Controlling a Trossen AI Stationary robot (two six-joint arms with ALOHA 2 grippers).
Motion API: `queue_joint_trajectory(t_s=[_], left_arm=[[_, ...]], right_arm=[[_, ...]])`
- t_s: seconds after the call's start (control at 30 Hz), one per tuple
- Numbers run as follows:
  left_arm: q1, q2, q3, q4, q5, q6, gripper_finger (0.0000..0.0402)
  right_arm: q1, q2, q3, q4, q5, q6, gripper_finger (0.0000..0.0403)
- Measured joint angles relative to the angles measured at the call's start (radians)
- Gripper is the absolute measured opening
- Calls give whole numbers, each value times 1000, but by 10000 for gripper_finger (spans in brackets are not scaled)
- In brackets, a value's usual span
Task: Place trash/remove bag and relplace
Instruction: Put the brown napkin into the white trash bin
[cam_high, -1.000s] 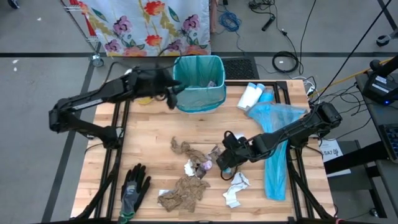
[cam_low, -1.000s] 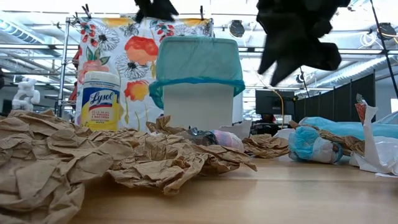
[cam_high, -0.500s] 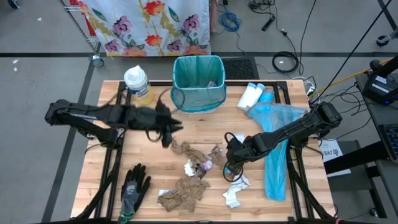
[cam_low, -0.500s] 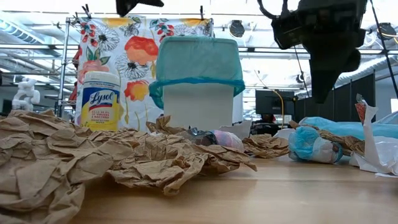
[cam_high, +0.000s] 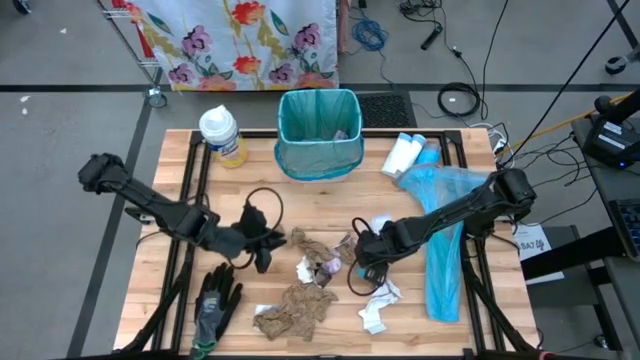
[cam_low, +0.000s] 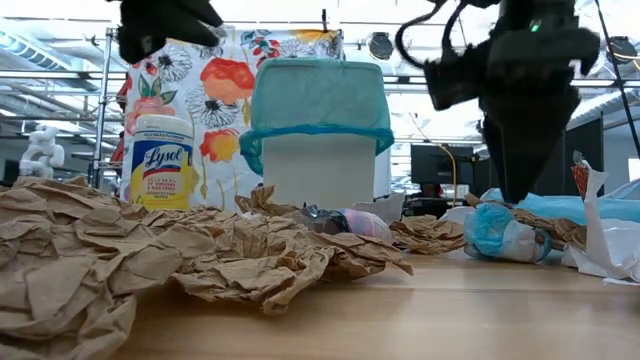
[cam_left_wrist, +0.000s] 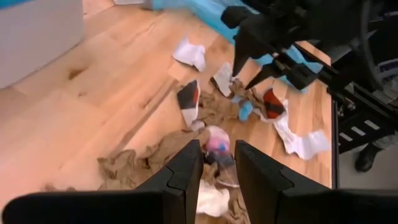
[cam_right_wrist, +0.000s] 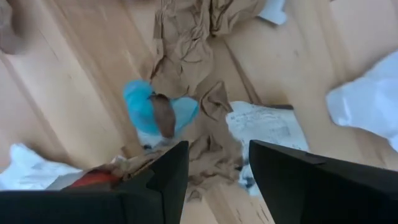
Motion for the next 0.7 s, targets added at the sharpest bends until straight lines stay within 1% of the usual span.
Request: queue_joint_trajectory(t_s=[0.07, 0.13, 0.17, 0.27, 0.3, 0.33, 0.43, 0.57, 0.63, 0.7], left_arm=[[-22, 0, -9, 2, -10, -11, 99], [-36, 0, -19, 5, -10, -10, 99], [-42, 0, -25, 4, -8, -5, 99], [-42, -1, -37, 4, 13, 47, 99], [-41, -4, -40, 4, 16, 72, 99], [-41, -8, -43, 0, 16, 98, 99], [-34, -31, -43, -10, 22, 175, 99], [5, -74, -43, -58, 27, 259, 99], [30, -101, -55, -88, 47, 294, 99], [58, -144, -93, -77, 70, 314, 99]], right_arm=[[-7, 27, 0, 17, -4, -8, 157], [-14, 41, 0, 26, -20, -10, 137], [-17, 43, 0, 32, -22, -9, 119], [-17, 39, 0, 48, -23, 1, 38], [-17, 33, 0, 50, -24, 14, 19], [-17, 23, 0, 50, -24, 31, 12], [-17, -17, 0, 50, -24, 92, 10], [-17, -84, 0, 52, -22, 173, 2], [-17, -117, 0, 52, -20, 209, 1], [-17, -138, 0, 52, -22, 234, 1]])
